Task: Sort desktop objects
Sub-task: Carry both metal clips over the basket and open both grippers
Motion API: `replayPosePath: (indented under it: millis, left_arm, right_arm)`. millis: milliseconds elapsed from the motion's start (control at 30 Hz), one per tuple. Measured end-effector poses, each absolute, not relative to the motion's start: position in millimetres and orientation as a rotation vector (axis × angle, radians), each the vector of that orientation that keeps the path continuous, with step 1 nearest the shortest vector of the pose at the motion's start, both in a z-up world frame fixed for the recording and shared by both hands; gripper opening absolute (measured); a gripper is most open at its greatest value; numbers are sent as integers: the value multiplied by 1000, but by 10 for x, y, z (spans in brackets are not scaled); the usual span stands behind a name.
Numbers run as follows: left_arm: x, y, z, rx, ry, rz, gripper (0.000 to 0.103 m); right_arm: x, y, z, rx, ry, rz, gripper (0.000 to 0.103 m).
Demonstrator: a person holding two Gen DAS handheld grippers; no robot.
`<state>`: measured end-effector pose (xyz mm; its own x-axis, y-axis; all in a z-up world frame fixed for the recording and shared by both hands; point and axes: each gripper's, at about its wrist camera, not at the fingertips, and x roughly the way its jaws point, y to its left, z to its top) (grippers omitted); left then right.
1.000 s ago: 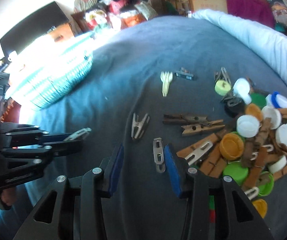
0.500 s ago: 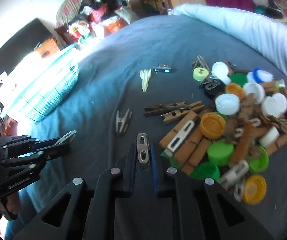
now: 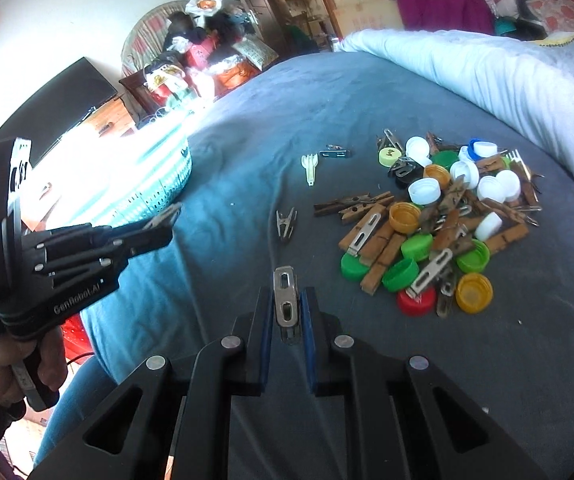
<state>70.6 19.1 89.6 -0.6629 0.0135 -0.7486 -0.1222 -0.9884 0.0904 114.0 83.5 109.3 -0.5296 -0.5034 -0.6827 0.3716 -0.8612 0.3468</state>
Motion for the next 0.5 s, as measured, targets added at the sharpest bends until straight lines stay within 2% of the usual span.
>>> replayPosePath:
  millis: [233, 500]
  left_arm:
    - [831, 141, 1051, -1211, 163, 2796, 13]
    - [944, -152, 1243, -1124, -112, 2731, 13]
  right_arm:
    - [1357, 828, 1121, 1139, -228, -2353, 14]
    - [1498, 786, 1242, 1122, -208, -2355, 14]
